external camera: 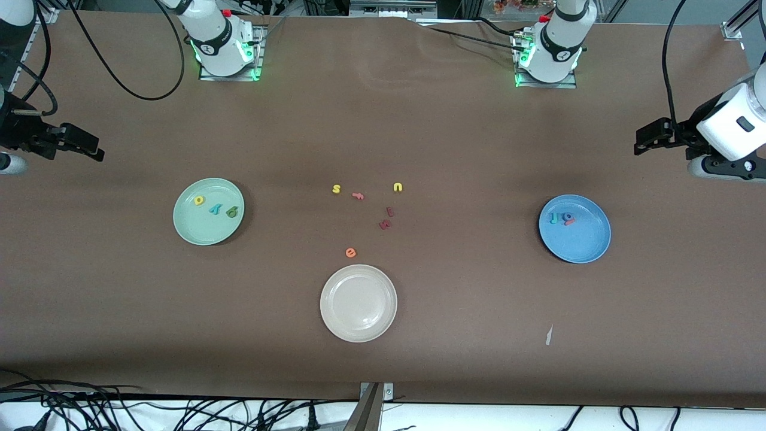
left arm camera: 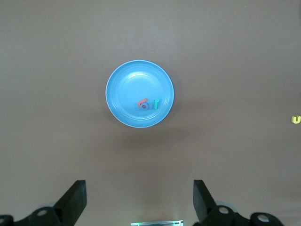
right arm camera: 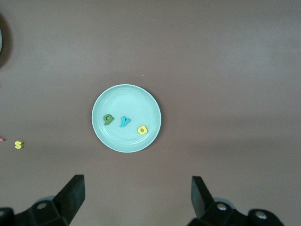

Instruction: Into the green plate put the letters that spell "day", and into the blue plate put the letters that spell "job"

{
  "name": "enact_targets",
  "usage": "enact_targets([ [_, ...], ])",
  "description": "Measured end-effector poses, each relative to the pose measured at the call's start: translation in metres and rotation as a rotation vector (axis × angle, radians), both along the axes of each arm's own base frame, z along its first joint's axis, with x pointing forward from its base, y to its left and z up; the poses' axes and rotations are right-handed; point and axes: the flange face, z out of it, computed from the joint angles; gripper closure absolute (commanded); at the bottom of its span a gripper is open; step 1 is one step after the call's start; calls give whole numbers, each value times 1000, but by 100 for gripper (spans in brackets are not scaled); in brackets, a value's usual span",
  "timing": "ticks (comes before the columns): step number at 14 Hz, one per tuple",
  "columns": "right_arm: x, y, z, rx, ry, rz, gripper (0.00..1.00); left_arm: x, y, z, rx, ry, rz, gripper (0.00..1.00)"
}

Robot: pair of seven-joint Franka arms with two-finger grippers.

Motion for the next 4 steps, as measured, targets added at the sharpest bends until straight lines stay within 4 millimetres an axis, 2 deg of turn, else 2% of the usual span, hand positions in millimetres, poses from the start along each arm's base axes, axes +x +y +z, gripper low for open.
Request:
enact_targets([
  [4, 1, 7, 4, -1, -9, 14, 0, 0, 0, 0, 0, 0, 0, 0],
])
